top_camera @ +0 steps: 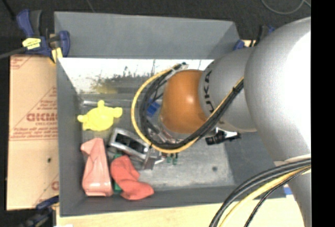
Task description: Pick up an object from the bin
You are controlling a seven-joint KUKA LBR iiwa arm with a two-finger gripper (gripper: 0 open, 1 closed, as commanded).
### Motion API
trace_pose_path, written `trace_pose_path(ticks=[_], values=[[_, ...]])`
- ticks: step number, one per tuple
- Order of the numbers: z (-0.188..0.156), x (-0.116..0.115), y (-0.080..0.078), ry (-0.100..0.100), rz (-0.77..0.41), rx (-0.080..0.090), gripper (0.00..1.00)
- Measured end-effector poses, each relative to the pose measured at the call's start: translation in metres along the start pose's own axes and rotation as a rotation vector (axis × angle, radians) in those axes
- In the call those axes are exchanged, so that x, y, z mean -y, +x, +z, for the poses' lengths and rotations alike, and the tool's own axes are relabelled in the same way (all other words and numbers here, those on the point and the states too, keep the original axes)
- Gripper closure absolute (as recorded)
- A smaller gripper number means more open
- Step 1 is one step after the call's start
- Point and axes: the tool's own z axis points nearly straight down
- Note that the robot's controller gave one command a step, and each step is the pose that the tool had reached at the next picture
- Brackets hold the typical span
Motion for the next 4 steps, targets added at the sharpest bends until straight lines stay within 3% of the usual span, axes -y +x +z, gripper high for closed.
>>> trace_pose_path(ticks=[4], values=[[0.0001, 0.0, 0.0001, 0.0, 0.004, 0.0, 1.0]])
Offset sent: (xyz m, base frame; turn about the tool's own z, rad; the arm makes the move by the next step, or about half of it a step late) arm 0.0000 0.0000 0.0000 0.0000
